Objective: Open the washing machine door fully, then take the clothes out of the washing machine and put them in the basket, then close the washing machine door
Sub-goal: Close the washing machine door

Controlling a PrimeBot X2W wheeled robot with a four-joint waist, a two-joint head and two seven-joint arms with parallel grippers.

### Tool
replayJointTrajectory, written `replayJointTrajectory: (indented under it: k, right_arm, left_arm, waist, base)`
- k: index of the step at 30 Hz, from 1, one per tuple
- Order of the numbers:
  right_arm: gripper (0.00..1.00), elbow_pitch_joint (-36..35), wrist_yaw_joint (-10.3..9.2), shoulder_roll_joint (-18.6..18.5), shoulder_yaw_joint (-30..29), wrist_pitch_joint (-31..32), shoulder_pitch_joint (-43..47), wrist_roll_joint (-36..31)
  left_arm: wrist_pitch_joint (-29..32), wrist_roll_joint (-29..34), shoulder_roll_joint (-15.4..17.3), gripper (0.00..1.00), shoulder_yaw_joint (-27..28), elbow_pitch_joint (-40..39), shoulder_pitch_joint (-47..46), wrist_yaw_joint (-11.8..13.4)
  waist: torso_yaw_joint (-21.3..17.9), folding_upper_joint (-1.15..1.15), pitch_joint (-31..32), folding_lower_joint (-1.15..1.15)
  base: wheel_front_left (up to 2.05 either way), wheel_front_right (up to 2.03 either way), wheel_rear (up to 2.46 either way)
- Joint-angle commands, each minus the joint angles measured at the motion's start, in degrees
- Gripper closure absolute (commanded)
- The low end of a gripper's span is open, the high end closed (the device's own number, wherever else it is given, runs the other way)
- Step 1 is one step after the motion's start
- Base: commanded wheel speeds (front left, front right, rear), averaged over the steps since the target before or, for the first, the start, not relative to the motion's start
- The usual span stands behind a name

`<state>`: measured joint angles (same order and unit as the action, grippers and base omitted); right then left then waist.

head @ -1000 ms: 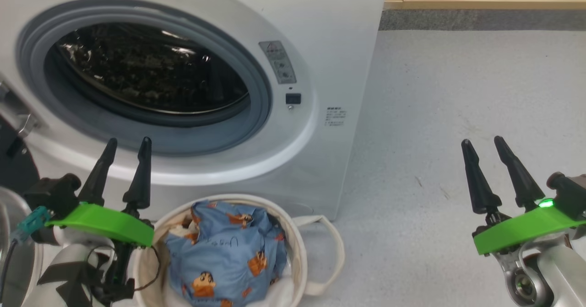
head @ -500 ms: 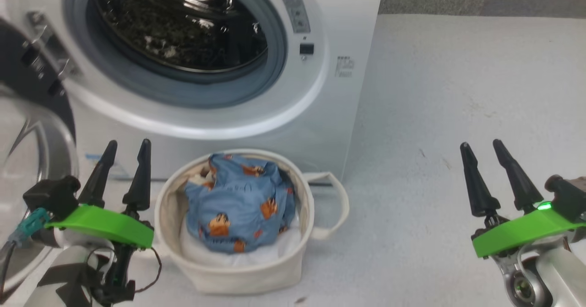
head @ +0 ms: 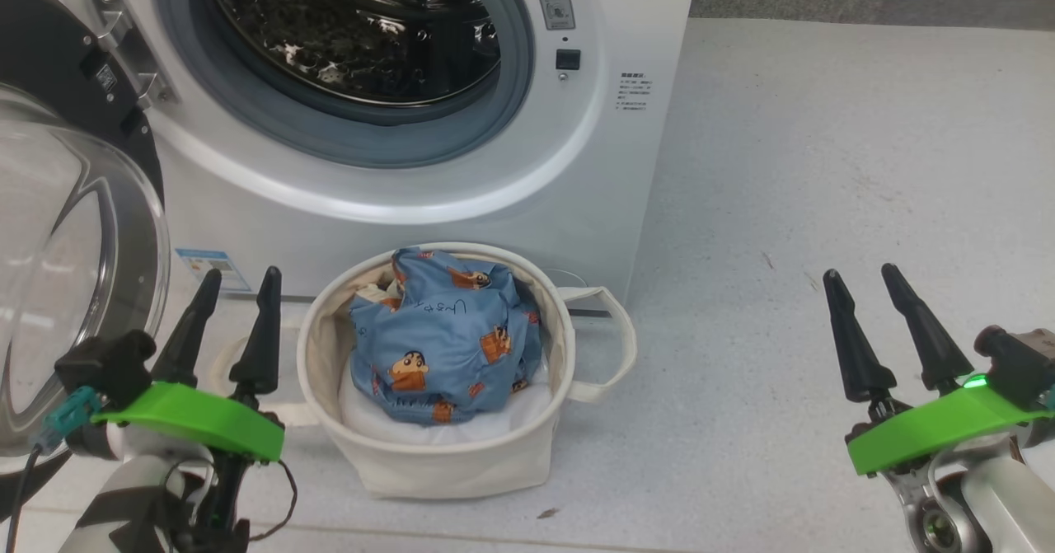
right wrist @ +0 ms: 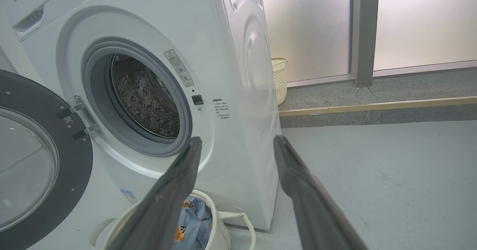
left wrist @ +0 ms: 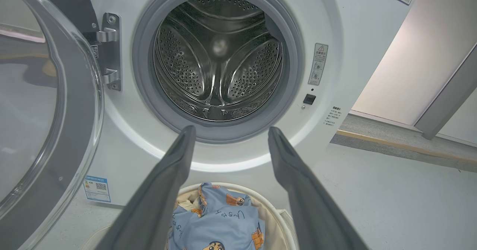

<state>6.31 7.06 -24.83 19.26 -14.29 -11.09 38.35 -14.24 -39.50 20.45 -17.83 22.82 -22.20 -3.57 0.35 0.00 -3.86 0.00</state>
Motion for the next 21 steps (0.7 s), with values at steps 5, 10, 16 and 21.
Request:
replayJointTrajectory:
  k: [5, 10, 16, 21]
  right_arm:
    - [0.00, -1.7, 0.43, -1.1, 0.3, -0.7, -0.3, 0.0]
    - [0.00, -1.7, 0.43, -1.0, 0.2, -0.7, -0.4, -0.1]
    - [0.00, -1.8, 0.43, -1.2, 0.2, -0.7, -0.4, -0.1]
    - [0.00, -1.8, 0.43, -1.3, 0.4, -0.7, -0.5, -0.1]
  left_arm:
    - [-0.6, 0.2, 1.6, 0.00, 2.3, -1.1, -2.0, -0.1]
    - [-0.6, 0.2, 1.5, 0.00, 2.3, -0.9, -2.0, 0.4]
    - [-0.6, 1.0, 1.1, 0.00, 2.5, -1.0, -2.0, 1.5]
    - [-0.7, 2.9, 1.0, 0.00, 2.3, -1.1, -1.7, 2.4]
  waist:
    - [0.6, 0.00, -0.2, 0.00]
    - [1.9, 0.00, -0.3, 0.00]
    - [4.2, 0.00, -0.4, 0.00]
    - [6.6, 0.00, -0.4, 0.00]
  base:
    - [0.00, 0.00, 0.00]
    - [0.00, 0.00, 0.00]
    - [0.00, 0.00, 0.00]
    - [0.00, 0.00, 0.00]
